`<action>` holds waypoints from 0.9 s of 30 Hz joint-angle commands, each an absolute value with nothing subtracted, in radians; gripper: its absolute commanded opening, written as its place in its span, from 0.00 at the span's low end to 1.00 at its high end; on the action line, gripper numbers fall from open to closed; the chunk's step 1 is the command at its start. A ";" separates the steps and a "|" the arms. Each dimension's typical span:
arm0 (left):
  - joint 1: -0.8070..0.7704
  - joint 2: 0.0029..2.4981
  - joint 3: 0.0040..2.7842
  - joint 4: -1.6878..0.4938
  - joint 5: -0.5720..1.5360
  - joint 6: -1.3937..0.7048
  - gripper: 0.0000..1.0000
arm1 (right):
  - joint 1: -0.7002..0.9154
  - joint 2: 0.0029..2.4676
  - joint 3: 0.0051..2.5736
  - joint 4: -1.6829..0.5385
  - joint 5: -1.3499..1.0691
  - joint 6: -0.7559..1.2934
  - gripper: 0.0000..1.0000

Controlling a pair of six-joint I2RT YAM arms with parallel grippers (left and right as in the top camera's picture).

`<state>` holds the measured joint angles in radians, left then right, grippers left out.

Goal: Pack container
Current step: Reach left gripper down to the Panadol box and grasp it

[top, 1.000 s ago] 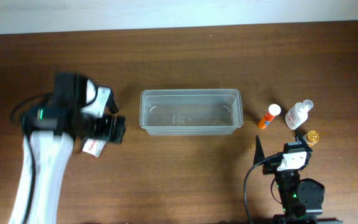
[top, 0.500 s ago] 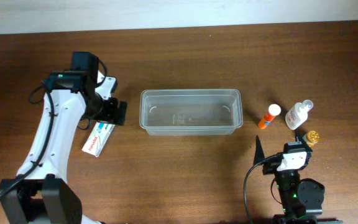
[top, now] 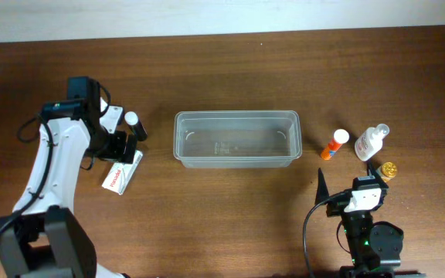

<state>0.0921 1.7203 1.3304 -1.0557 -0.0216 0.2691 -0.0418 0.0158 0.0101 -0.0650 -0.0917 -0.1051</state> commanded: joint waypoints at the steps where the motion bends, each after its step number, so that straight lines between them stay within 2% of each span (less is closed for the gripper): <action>1: 0.096 1.739 1.276 -1.000 0.062 0.398 1.00 | -0.049 0.007 0.006 -0.072 -0.091 -0.101 0.98; 7: 0.095 1.741 1.207 -0.919 0.090 0.522 0.99 | -0.049 0.007 0.006 -0.072 -0.091 -0.101 0.98; 27: 0.095 1.777 1.023 -0.717 0.033 0.521 0.99 | -0.049 0.007 0.006 -0.072 -0.091 -0.100 0.98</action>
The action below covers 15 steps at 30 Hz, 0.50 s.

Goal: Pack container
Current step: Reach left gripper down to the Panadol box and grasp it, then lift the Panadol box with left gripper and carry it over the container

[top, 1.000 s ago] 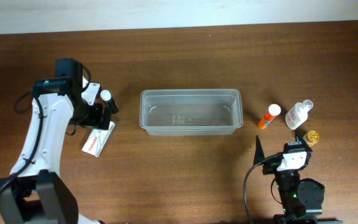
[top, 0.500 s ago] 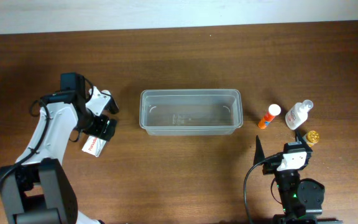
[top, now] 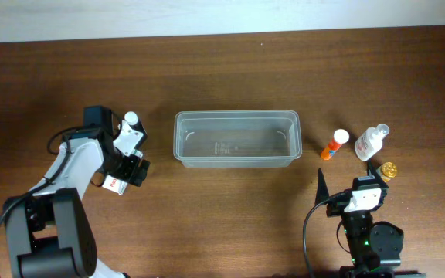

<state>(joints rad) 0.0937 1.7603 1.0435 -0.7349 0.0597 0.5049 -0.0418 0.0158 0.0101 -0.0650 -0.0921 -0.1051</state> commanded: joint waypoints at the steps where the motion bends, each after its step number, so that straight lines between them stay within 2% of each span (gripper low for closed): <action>1: 0.095 1.779 1.020 -0.714 0.018 0.521 0.99 | -0.049 0.007 0.006 -0.072 -0.091 -0.101 0.98; 15: 0.094 1.872 1.018 -0.670 -0.022 0.521 0.98 | -0.049 0.007 0.006 -0.072 -0.091 -0.101 0.98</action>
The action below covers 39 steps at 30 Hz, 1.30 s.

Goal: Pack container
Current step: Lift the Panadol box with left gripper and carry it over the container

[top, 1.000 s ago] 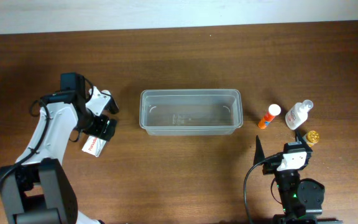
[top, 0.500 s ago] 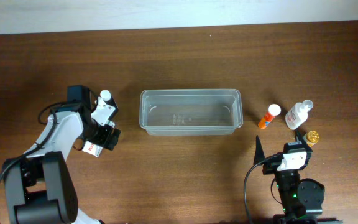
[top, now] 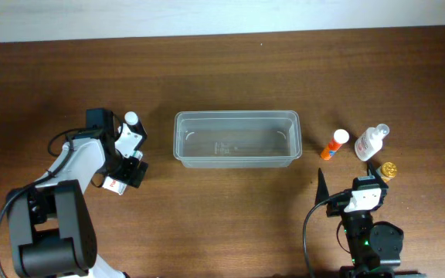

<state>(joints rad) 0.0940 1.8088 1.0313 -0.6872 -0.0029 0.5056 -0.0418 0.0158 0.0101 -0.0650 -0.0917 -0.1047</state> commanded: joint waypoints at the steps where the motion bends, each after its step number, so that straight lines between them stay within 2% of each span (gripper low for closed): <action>1: 0.095 1.877 1.018 -0.670 -0.022 0.521 0.95 | -0.049 0.007 0.006 -0.072 -0.091 -0.101 0.98; 3: 0.094 1.881 1.018 -0.670 -0.018 0.521 0.89 | -0.049 0.007 0.006 -0.072 -0.091 -0.100 0.98; 4: 0.094 1.881 1.018 -0.670 -0.012 0.520 0.74 | -0.049 0.007 0.006 -0.072 -0.091 -0.101 0.98; 5: 0.094 1.881 1.018 -0.670 -0.006 0.521 0.64 | -0.049 0.007 0.006 -0.072 -0.091 -0.101 0.98; 6: 0.094 1.881 1.018 -0.670 -0.004 0.520 0.56 | -0.049 0.007 0.006 -0.072 -0.091 -0.100 0.98; 7: 0.094 1.881 1.018 -0.671 -0.004 0.520 0.53 | -0.049 0.007 0.006 -0.072 -0.091 -0.101 0.98; 19: 0.094 1.879 1.018 -0.678 -0.001 0.521 0.51 | -0.049 0.007 0.006 -0.072 -0.091 -0.101 0.98; 31: 0.092 1.786 1.019 -0.700 0.091 0.521 0.48 | -0.049 0.007 0.006 -0.072 -0.091 -0.101 0.98; 33: 0.092 1.761 1.019 -0.700 0.104 0.521 0.44 | -0.049 0.007 0.006 -0.072 -0.091 -0.101 0.98; 38: 0.091 1.703 1.019 -0.700 0.175 0.521 0.43 | -0.049 0.007 0.006 -0.072 -0.091 -0.100 0.98; 39: 0.091 1.692 1.019 -0.700 0.189 0.521 0.39 | -0.049 0.007 0.006 -0.072 -0.091 -0.100 0.98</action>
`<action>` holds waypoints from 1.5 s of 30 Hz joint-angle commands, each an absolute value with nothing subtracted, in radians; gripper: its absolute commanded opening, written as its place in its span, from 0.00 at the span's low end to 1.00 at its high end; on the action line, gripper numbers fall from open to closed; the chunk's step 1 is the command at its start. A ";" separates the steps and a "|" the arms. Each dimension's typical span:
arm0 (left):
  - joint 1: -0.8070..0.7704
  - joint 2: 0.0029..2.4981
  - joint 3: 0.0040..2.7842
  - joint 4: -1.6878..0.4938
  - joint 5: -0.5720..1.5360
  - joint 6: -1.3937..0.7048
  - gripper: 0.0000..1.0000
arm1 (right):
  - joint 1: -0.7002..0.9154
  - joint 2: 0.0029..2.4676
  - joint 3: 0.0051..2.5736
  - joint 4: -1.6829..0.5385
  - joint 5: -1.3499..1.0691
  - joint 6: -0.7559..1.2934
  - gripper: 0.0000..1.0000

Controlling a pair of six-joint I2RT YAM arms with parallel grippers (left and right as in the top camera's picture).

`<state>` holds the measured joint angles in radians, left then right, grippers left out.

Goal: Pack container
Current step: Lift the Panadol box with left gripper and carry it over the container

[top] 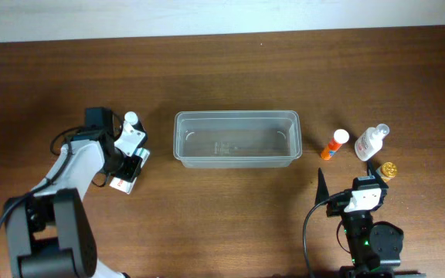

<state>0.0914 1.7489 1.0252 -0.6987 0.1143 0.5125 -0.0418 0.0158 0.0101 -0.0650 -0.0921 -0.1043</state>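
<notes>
The clear plastic container (236, 160) stands empty at mid-table. Left of it, my left gripper (132, 165) sits low and is shut on a white box with a red label (120, 184); the box lies slanted between its fingers, its white end (144, 154) poking out toward the container. A small white-capped item (132, 118) stands just behind the left wrist. My right gripper (371, 170) rests at the front right, fingers together with nothing in them.
Right of the container stand an orange stick with a white cap (335, 144) and a clear bottle (371, 141). A small gold-wrapped item (388, 168) lies close by the right gripper. The table's far edge meets a white wall.
The white box has shifted slightly right, toward the container, and more of it shows around the left gripper's fingers. The right arm and the items on the right have not moved.
The left gripper first hovered behind the white box, which lay free on the table. Then it was down over the box, and it stayed there at the following moment. Now the box has shifted with the gripper. The right arm stayed parked throughout.
</notes>
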 commanded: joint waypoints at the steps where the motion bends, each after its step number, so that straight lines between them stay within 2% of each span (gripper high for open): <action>1: 0.090 1.680 1.019 -0.701 0.202 0.521 0.37 | -0.049 0.007 0.006 -0.072 -0.091 -0.101 0.98; 11: -0.001 1.551 1.029 -0.703 0.218 0.521 0.36 | -0.049 0.007 0.006 -0.072 -0.091 -0.100 0.98; 13: -0.034 1.523 1.051 -0.703 0.217 0.521 0.33 | -0.049 0.007 0.006 -0.072 -0.091 -0.101 0.98; 22: -0.207 1.464 1.385 -0.741 0.214 0.525 0.29 | -0.049 0.007 0.006 -0.072 -0.091 -0.101 0.98; 28: -0.324 1.464 1.470 -0.697 0.213 0.722 0.30 | -0.049 0.007 0.006 -0.072 -0.091 -0.101 0.98; 32: -0.387 1.485 1.470 -0.696 0.214 0.836 0.29 | -0.049 0.007 0.006 -0.072 -0.091 -0.100 0.98; 45: -0.436 1.699 1.470 -0.734 0.214 0.844 0.29 | -0.049 0.007 0.006 -0.072 -0.091 -0.101 0.98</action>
<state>-0.4320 1.6432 1.4681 -0.7231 0.2028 0.8207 -0.0418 0.0158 0.0101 -0.0650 -0.0921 -0.1043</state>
